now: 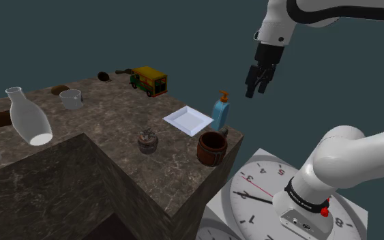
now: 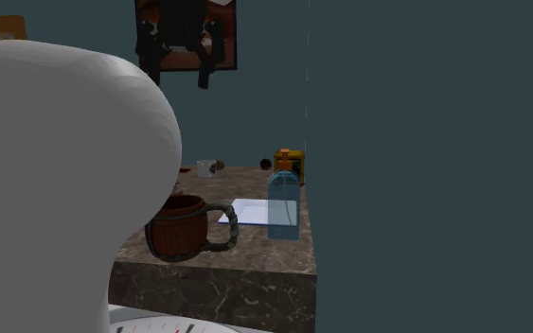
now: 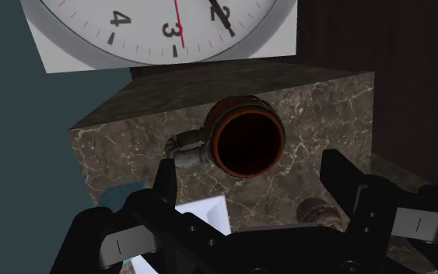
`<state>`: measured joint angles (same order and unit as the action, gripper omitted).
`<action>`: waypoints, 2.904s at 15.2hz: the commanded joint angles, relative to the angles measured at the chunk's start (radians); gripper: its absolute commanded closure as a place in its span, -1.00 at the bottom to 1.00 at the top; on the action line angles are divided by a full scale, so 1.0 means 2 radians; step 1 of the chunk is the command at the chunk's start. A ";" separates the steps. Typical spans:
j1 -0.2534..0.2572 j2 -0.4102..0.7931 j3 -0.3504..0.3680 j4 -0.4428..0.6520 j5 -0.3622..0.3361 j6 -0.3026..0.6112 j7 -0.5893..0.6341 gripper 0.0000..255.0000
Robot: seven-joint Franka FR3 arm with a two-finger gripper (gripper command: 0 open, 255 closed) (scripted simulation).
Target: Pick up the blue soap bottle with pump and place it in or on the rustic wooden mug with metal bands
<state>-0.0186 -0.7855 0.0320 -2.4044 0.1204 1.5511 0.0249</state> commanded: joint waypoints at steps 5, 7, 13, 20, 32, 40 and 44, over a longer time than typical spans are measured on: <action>-0.013 0.059 -0.016 0.009 -0.018 0.049 -0.019 -1.00; -0.019 0.091 -0.024 0.016 -0.025 0.072 -0.028 -1.00; -0.034 0.191 -0.047 0.055 -0.042 0.133 -0.053 -1.00; -0.050 0.313 -0.072 0.127 -0.050 0.184 -0.079 -1.00; -0.057 0.372 -0.078 0.122 -0.047 0.247 -0.090 -1.00; -0.059 0.371 -0.077 0.121 -0.047 0.248 -0.091 1.00; -0.060 0.371 -0.079 0.123 -0.047 0.245 -0.093 1.00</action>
<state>-0.1314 -0.0460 -0.1159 -2.1552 0.0267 2.0421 -0.1635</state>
